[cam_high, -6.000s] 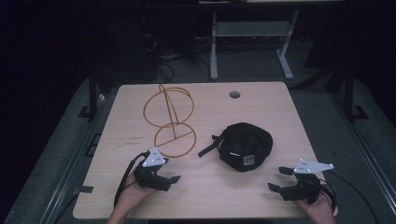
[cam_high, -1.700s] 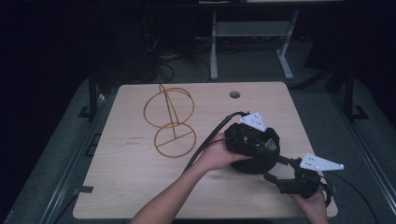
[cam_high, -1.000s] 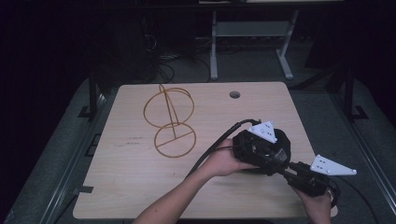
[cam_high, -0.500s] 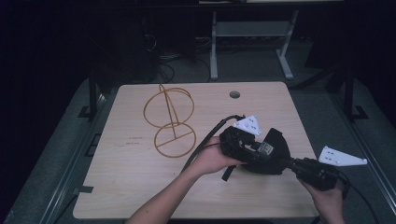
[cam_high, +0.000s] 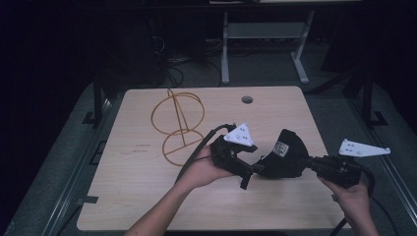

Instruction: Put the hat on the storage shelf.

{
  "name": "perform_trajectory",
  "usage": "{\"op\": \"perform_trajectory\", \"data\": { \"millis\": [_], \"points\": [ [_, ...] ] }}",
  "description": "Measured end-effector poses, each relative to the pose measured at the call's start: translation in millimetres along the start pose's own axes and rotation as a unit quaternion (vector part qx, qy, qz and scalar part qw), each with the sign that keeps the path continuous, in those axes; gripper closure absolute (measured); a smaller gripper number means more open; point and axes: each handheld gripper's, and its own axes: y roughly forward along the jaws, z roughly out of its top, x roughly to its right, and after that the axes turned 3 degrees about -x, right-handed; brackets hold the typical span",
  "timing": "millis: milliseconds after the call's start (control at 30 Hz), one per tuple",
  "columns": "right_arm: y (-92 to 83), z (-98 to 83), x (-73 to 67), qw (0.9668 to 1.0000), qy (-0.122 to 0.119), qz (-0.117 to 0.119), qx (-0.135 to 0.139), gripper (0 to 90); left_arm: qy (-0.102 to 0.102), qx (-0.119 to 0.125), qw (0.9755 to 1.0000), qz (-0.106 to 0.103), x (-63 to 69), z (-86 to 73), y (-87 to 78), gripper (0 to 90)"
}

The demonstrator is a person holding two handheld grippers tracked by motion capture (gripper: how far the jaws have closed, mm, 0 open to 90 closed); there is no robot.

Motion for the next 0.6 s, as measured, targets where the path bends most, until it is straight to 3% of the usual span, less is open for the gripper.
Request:
{"op": "perform_trajectory", "data": {
  "millis": [300, 600],
  "points": [
    [-2.4, 17.5, 4.3, 1.0, 0.002, 0.002, 0.0, 84.8, -0.007, -0.007, 0.9997, 0.021, -0.6, -20.6, -12.1, 36.7],
    [-8.4, 41.7, 5.3, 1.0, 0.0, -0.001, -0.008, 84.8, -0.017, -0.017, 0.999, 0.037, 2.7, -53.3, -20.8, 35.7]
  ]
}}
